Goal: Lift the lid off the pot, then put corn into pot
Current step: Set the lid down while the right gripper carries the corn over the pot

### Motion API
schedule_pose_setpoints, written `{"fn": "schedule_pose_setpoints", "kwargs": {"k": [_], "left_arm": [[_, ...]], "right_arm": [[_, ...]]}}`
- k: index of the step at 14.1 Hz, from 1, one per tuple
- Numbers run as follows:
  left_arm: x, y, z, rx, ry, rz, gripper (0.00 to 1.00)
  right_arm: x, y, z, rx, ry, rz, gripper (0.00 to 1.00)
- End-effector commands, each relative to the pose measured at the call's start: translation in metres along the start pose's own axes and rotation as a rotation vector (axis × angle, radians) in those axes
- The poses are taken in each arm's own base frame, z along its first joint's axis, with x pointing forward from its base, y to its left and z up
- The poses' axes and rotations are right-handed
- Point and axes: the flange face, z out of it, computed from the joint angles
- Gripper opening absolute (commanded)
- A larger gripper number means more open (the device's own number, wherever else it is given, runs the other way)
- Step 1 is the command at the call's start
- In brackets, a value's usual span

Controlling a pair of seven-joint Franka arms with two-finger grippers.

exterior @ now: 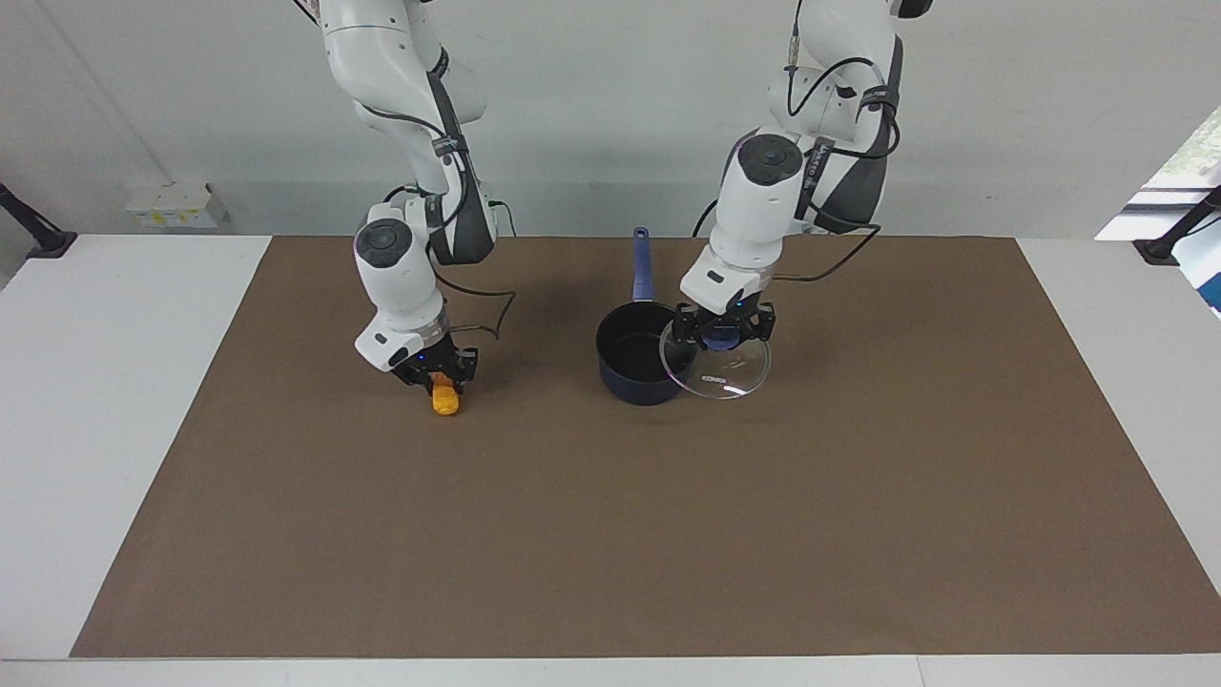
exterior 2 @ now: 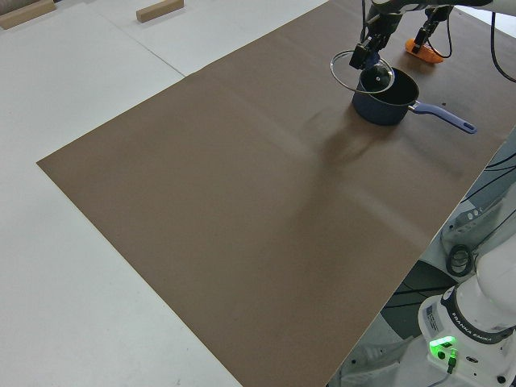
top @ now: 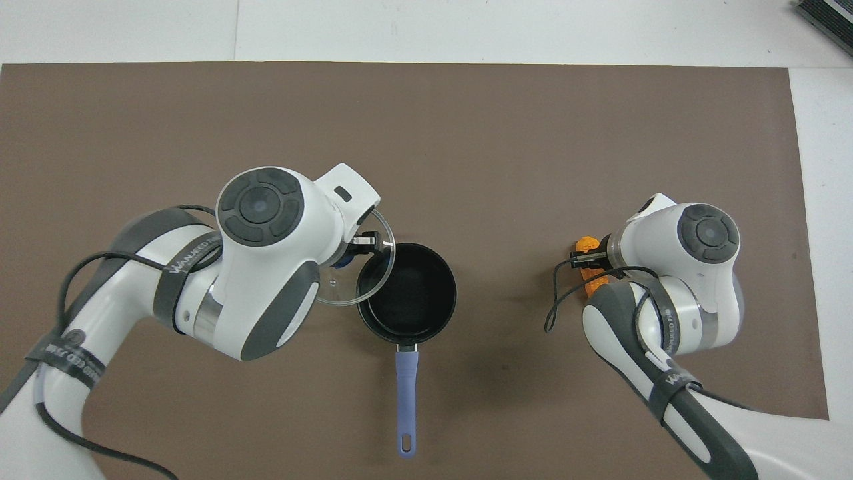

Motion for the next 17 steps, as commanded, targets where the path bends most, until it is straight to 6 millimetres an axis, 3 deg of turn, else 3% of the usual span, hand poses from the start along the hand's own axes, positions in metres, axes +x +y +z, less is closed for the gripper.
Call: {"fn": "schedule_pose_setpoints", "kwargs": {"k": [1,4,8,13,17], "left_arm": [[0.010,-0.040,-0.015,0.010,-0.002,0.050,0.00],[0.023,-0.082,-0.017,0.015,-0.010,0.085,0.00],[0.038,-0.152,-0.025,0.018,0.001,0.132,0.00],[0.042,-0.248,-0.049,0.004,-0.037,0.134,0.00],[0.028,-0.305,-0.046,-0.006,-0.074,0.191,0.00]], "right_arm": [[0.001,0.003,-0.001,0.003,0.017,-0.021,0.34],[0.007,0.000,-0.011,0.005,0.029,-0.016,0.35],[0.021,-0.020,-0.051,0.011,0.031,-0.027,0.35],[0.036,-0.090,-0.114,0.022,0.024,0.086,0.35],[0.030,-0.161,-0.134,0.093,0.045,0.234,0.35]]}}
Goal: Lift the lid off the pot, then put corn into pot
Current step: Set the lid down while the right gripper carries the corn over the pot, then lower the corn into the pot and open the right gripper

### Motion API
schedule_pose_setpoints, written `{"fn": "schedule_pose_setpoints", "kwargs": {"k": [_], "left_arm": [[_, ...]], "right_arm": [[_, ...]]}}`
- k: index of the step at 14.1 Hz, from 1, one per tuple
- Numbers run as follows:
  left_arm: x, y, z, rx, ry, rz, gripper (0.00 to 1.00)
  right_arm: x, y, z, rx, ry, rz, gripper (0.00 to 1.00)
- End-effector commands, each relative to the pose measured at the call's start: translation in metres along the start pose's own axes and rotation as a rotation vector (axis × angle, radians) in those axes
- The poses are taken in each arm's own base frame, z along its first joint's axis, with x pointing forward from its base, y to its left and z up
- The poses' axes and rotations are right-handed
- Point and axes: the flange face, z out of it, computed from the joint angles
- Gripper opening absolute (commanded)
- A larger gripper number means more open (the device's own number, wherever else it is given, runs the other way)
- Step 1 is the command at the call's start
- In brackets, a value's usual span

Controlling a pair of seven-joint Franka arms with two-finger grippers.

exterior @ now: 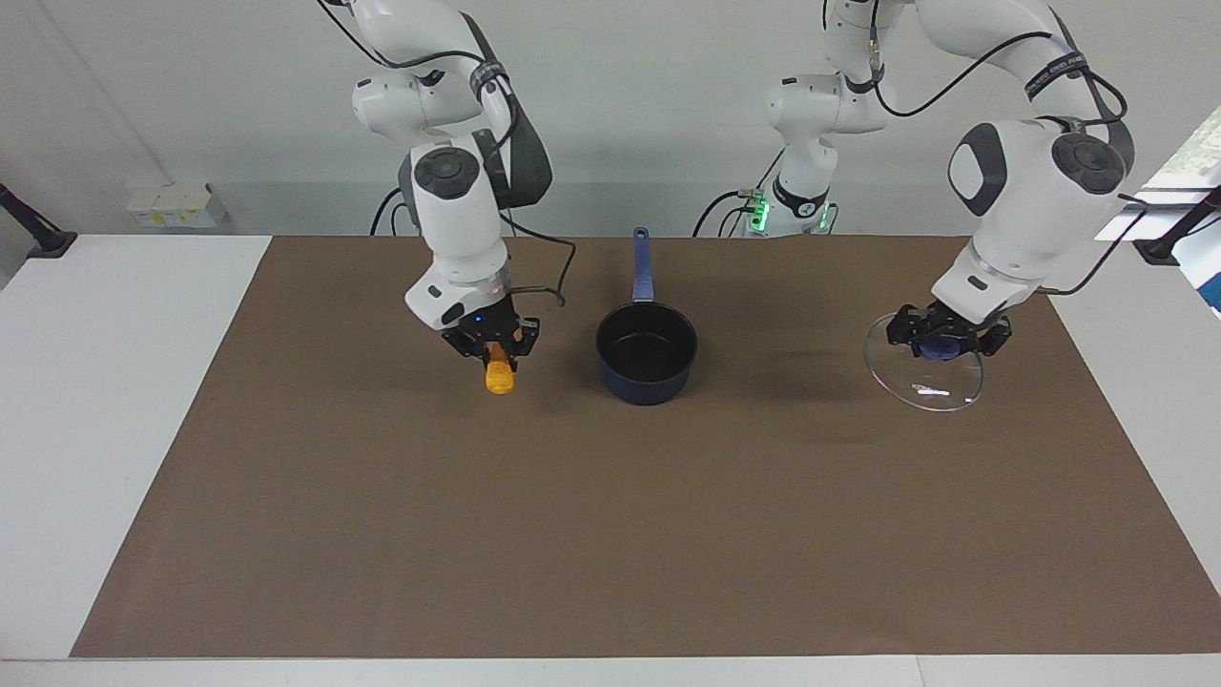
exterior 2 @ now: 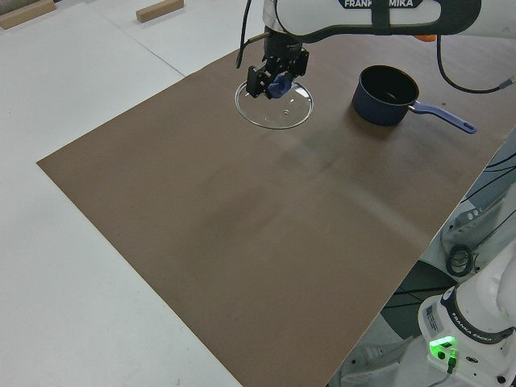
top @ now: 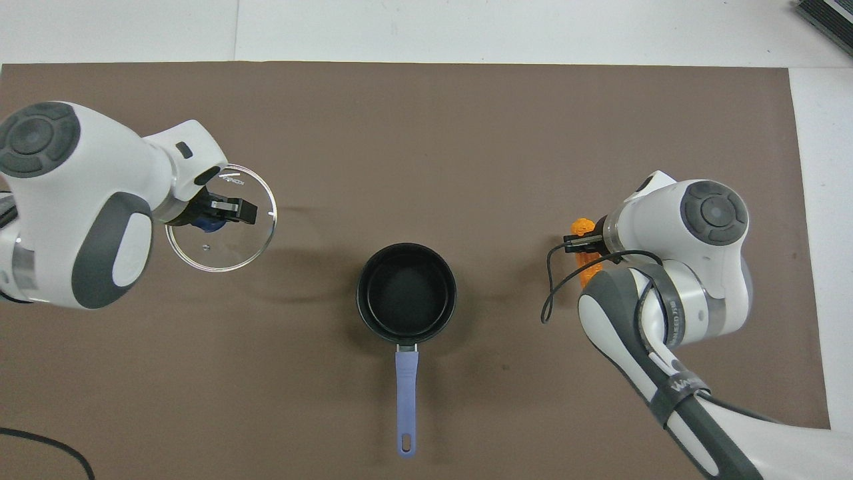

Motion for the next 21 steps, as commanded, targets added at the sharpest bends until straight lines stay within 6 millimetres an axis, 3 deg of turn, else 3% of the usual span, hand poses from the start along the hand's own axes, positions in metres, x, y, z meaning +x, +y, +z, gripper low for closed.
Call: {"fn": "schedule_pose_setpoints", "kwargs": {"k": [1,3,5,7,9,13,17,21], "left_arm": [[-0.020,-0.015,-0.002,-0.019,-0.024,0.020,0.00],[-0.038,-0.016,0.015,-0.029,-0.056,0.012,0.00],[-0.052,-0.025,0.033,-0.039,-0.083,-0.015,0.00],[-0.063,-0.041,0.053,-0.042,-0.088,-0.039,0.00],[-0.074,-0.057,0.088,-0.036,-0.062,-0.017,0.00],[-0.085,-0.056,0.138,-0.022,-0.032,-0.016,0.01],[-0.085,-0.052,0.148,-0.018,-0.026,-0.018,0.28],[-0.087,-0.045,0.151,-0.020,-0.033,-0.009,0.32]], "right_arm": [[-0.005,-0.035,-0.008,0.082,-0.012,0.114,0.35],[-0.017,-0.060,-0.011,0.136,-0.020,0.133,0.35],[-0.035,-0.087,-0.016,0.172,-0.041,0.164,0.35],[-0.053,-0.113,-0.008,0.173,-0.059,0.152,0.35],[-0.053,-0.115,0.007,0.176,-0.051,0.158,0.35],[-0.069,-0.126,0.033,0.152,-0.082,0.134,0.36],[-0.079,-0.135,0.052,0.148,-0.084,0.117,0.43],[-0.078,-0.142,0.073,0.156,-0.070,0.112,0.50]]}}
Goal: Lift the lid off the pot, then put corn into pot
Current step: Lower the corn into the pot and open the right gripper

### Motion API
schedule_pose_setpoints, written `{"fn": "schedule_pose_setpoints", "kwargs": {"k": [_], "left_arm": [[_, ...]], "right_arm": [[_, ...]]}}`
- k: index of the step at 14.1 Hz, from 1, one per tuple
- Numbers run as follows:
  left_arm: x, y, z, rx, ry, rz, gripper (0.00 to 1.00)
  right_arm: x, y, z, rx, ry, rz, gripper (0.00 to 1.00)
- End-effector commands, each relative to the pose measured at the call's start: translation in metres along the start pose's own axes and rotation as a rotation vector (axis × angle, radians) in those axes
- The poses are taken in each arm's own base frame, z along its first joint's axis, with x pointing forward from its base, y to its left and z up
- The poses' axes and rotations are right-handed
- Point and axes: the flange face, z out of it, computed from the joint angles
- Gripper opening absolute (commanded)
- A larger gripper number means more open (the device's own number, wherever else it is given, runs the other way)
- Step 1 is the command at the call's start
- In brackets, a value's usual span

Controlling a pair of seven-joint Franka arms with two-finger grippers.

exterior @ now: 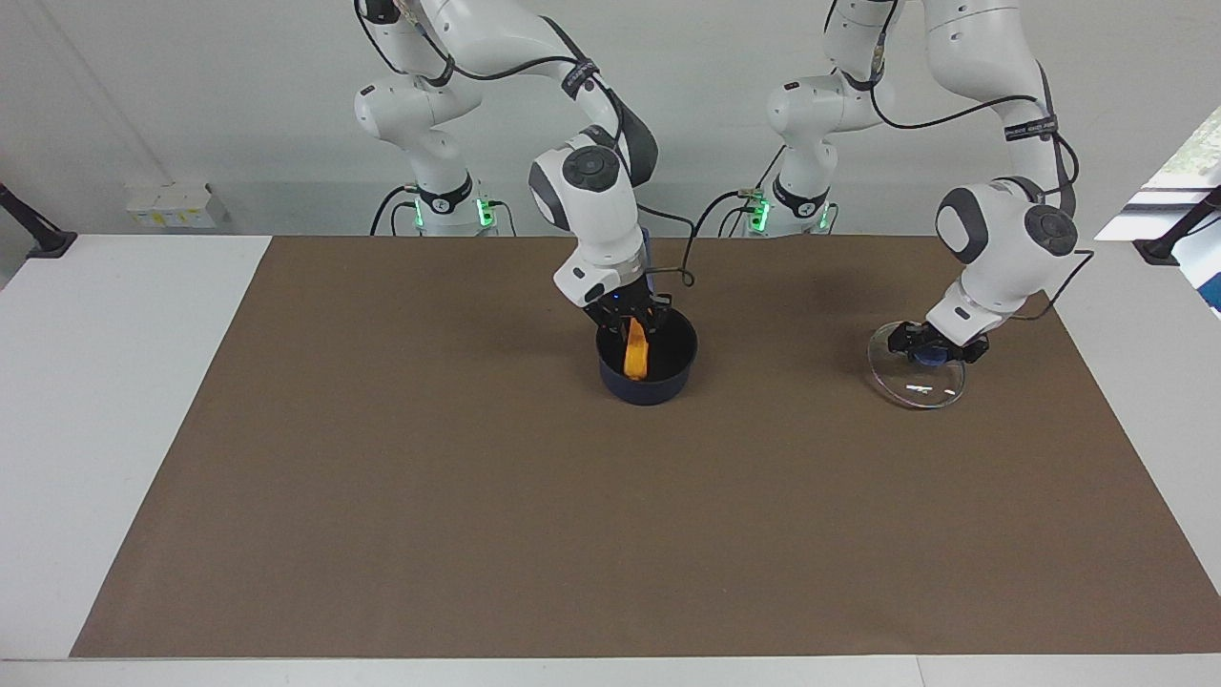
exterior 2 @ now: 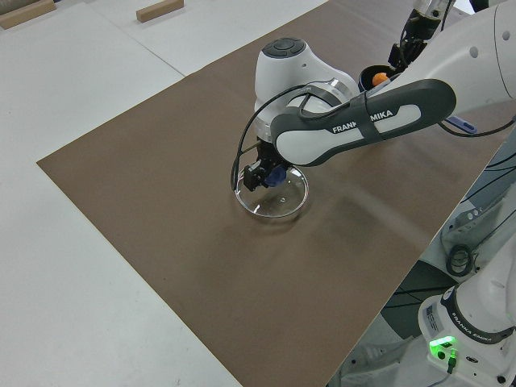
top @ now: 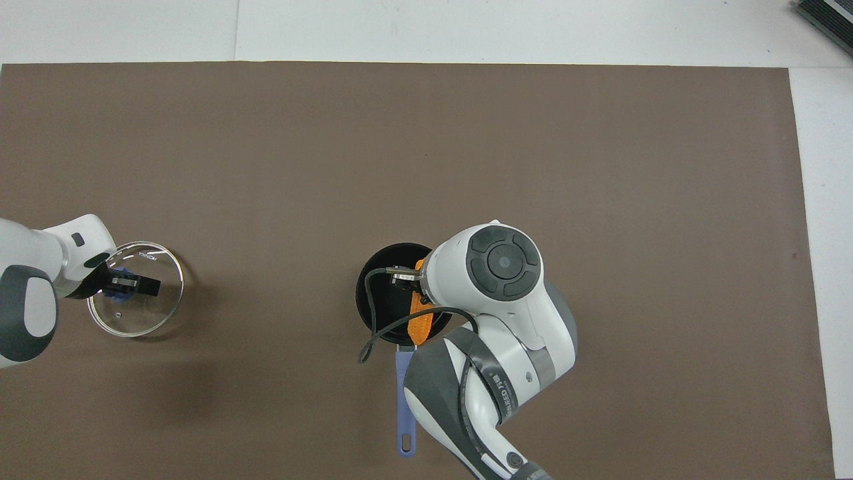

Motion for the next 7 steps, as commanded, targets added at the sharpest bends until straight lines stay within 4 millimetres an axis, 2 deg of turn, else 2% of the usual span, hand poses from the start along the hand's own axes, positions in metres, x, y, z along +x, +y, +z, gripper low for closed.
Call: {"fn": "schedule_pose_setpoints", "kwargs": {"k": [1,3,5,6,7], "left_arm": [[-0.006,0.004,-0.001,0.000,0.017,0.003,0.34],[-0.006,0.005,-0.002,0.001,0.020,0.004,0.34],[-0.009,0.005,0.010,0.002,0.019,0.001,0.38],[-0.009,0.005,0.010,0.005,0.028,0.002,0.87],[-0.008,0.003,0.009,0.006,0.031,0.007,1.00]], "right_arm": [[0.003,-0.001,0.014,0.029,0.015,0.014,0.60],[0.006,-0.001,0.019,0.037,0.027,0.019,0.86],[0.008,-0.003,0.017,0.041,0.031,0.021,0.96],[0.008,-0.005,0.016,0.040,0.035,0.015,1.00],[0.008,-0.006,0.014,0.039,0.040,0.009,1.00]]}}
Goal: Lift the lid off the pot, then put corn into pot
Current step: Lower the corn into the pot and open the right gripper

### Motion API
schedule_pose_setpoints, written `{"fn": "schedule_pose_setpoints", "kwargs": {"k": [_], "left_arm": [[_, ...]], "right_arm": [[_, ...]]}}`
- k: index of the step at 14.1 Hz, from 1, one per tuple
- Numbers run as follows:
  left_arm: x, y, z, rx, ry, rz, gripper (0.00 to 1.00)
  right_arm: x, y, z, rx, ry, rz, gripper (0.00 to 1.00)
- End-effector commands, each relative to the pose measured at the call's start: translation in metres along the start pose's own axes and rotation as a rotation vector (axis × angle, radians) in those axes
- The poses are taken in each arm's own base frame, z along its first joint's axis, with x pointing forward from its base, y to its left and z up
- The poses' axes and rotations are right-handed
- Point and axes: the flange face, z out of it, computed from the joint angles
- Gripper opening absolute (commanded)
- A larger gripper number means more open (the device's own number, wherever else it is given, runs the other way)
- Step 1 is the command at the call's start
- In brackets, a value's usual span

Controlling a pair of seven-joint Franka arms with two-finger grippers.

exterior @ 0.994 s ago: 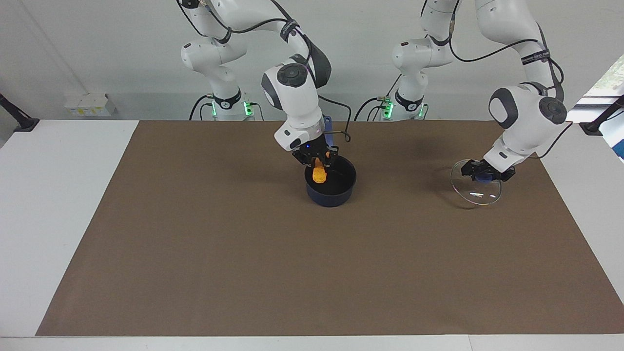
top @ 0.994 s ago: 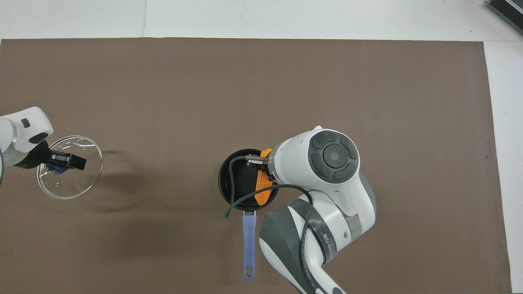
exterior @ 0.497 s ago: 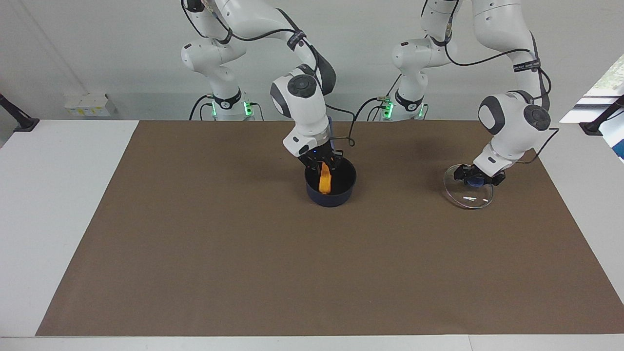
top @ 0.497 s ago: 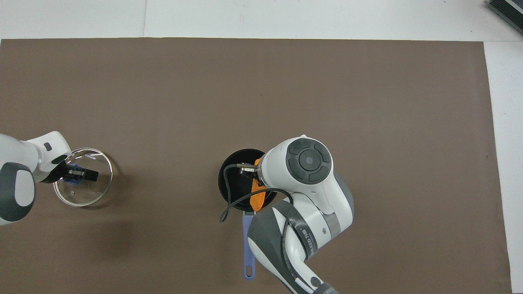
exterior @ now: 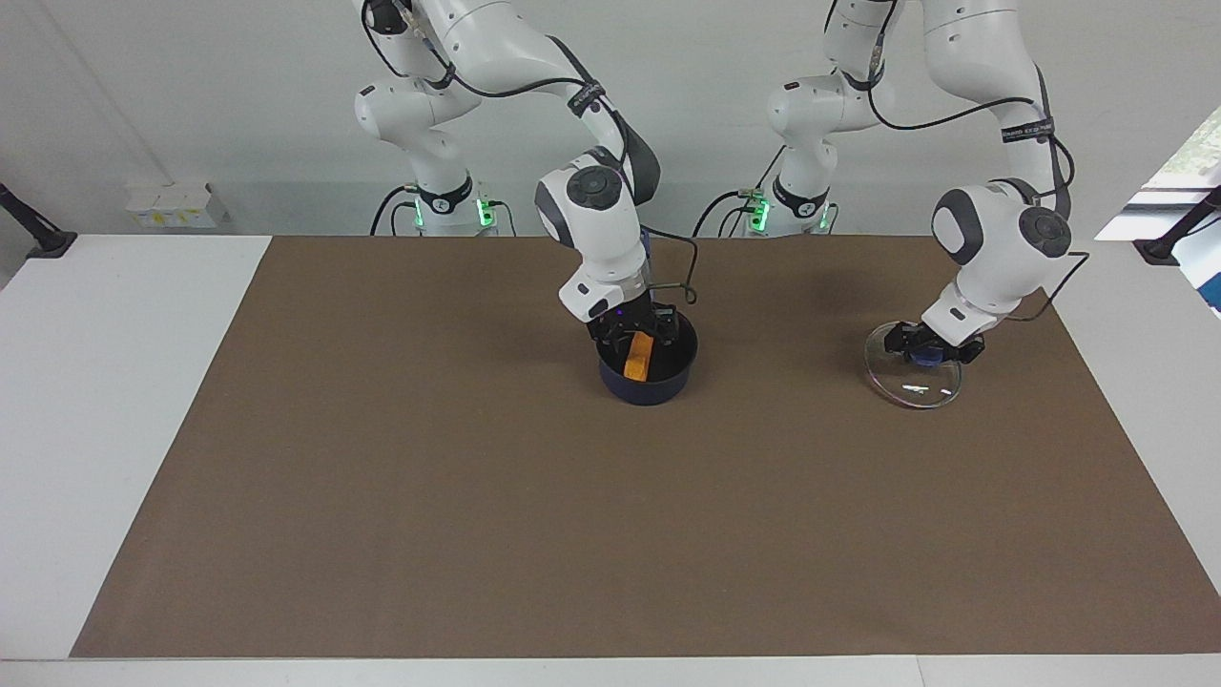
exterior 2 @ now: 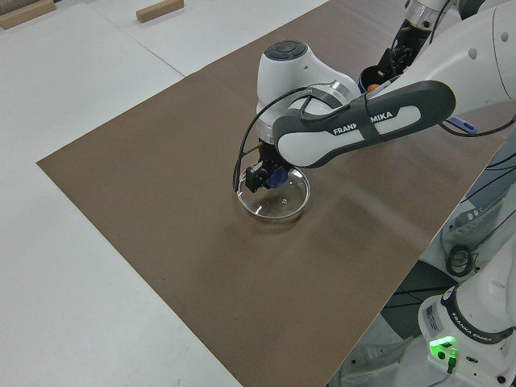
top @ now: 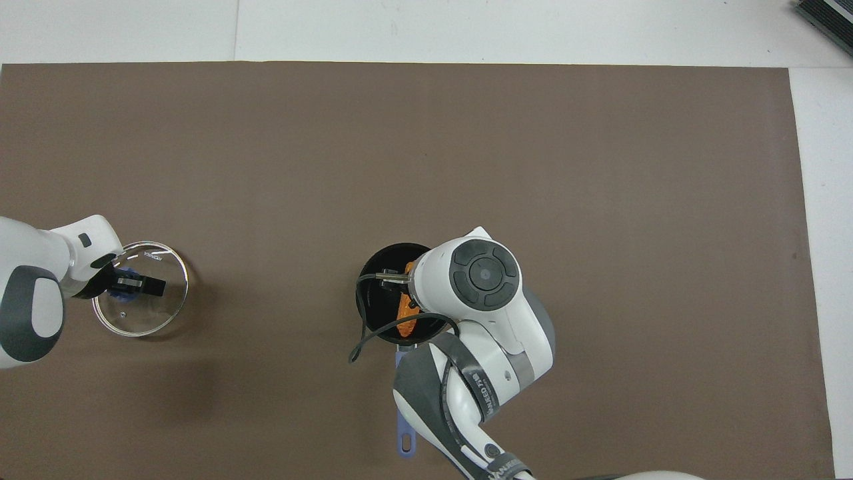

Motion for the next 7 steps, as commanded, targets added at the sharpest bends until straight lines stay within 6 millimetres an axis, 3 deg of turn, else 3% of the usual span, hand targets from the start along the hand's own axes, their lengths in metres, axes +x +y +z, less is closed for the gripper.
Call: {"fn": "schedule_pose_setpoints", "kwargs": {"k": [1,4,7], "left_arm": [[-0.003,0.001,-0.001,0.005,0.028,0.002,1.00],[0.005,-0.002,-0.006,0.009,0.038,-0.002,1.00],[0.025,-0.003,-0.026,0.024,0.085,-0.038,1.00]], "right_arm": [[0.002,-0.006,-0.008,0.022,0.017,0.002,1.00],[0.006,-0.005,-0.043,0.045,0.040,0.004,1.00],[0.019,0.016,-0.084,0.041,0.048,0.028,1.00]]}}
